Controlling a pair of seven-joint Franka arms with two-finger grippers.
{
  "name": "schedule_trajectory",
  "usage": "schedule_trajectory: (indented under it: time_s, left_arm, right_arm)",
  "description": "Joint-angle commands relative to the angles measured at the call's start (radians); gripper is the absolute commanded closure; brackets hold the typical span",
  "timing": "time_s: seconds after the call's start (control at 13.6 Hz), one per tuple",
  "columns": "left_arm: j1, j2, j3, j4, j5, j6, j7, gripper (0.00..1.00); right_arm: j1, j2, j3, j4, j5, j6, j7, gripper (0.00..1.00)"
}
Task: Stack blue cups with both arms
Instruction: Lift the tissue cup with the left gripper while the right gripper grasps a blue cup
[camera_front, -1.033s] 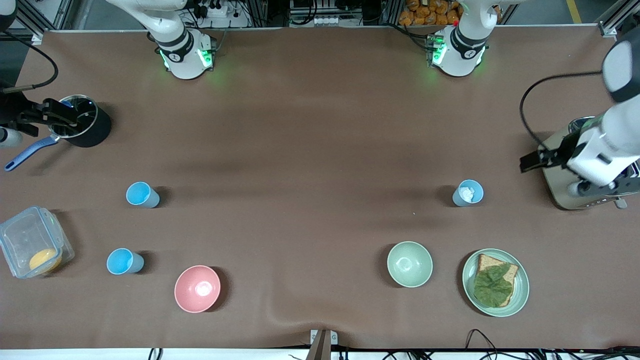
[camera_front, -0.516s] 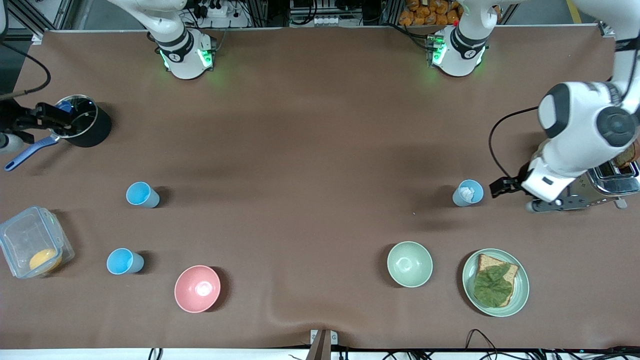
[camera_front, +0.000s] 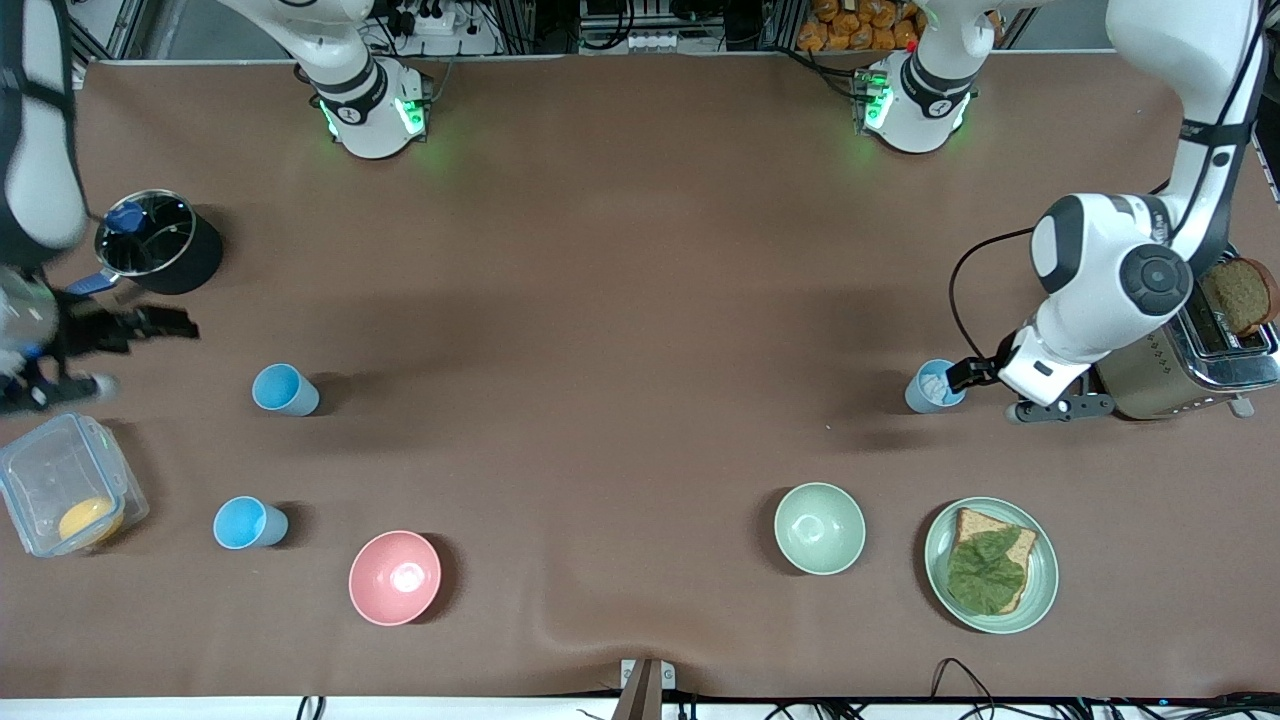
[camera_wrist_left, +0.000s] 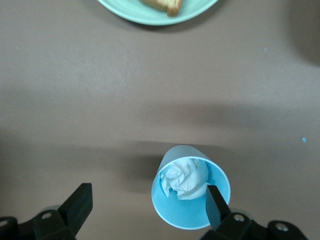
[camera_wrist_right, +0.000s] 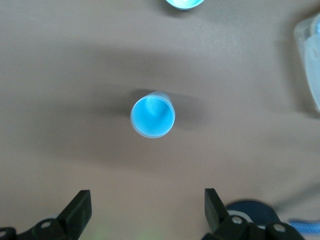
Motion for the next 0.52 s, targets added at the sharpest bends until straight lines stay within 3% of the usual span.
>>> schedule_trajectory:
  time_s: [0.0, 0.15, 0.3, 0.37, 0.44]
  left_arm:
    - [0.0, 0.033, -0.002, -0.031, -0.013, 0.077, 0.006, 0.02]
    - [-0.003, 0.045, -0.005, -0.034, -0.014, 0.085, 0.005, 0.28]
    - [-0.003, 0.056, -0.017, -0.033, -0.014, 0.085, 0.005, 0.68]
    - [-0.005, 0.062, -0.021, -0.031, -0.014, 0.085, 0.005, 0.93]
    - [-0.005, 0.065, -0.021, -0.03, -0.014, 0.085, 0.005, 1.0]
  right_arm:
    - [-0.057, 0.118, 0.015, 0.02, -0.011, 0.065, -0.017, 0.0]
    - [-0.057, 0.153, 0.015, -0.001, -0.013, 0.126, -0.019, 0.0]
    - [-0.057, 0.158, 0.015, -0.056, -0.014, 0.157, -0.017, 0.0]
    - [-0.054, 0.155, 0.015, -0.101, -0.013, 0.199, -0.017, 0.0]
    - [-0.057, 0.151, 0.015, -0.139, -0.013, 0.252, -0.019, 0.0]
